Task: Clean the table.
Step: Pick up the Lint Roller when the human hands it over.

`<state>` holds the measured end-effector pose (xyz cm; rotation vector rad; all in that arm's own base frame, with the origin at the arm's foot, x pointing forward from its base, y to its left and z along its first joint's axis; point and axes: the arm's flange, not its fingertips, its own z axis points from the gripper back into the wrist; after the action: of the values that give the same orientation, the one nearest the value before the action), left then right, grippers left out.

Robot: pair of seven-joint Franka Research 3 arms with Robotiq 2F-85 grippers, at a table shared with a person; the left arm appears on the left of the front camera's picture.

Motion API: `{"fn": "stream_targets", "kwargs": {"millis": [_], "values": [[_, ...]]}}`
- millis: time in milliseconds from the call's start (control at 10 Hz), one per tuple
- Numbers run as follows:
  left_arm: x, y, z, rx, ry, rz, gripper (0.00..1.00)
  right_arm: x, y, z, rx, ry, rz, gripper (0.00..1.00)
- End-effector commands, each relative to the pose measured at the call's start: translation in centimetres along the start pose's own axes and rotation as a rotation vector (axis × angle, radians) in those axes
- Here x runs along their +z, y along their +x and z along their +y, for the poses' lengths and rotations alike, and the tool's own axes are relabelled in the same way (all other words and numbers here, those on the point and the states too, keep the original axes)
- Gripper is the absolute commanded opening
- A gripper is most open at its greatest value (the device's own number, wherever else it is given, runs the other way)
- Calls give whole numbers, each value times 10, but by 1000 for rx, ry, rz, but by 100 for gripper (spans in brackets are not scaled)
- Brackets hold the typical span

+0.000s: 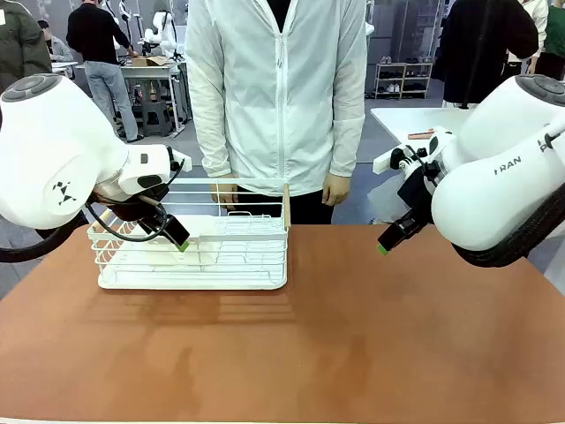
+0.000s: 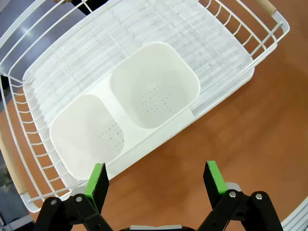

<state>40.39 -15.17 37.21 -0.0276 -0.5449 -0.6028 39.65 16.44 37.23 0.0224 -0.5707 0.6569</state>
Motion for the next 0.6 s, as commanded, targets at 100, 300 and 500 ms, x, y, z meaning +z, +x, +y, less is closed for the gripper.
{"fn": "stream_targets", "kwargs": {"millis": [100, 300, 500], "values": [[0, 0, 0, 0, 0, 0, 100, 0, 0, 0, 0, 0, 0, 100], [0, 0, 0, 0, 0, 0, 100, 0, 0, 0, 0, 0, 0, 100], [0, 0, 0, 0, 0, 0, 100, 0, 0, 0, 0, 0, 0, 100]]}}
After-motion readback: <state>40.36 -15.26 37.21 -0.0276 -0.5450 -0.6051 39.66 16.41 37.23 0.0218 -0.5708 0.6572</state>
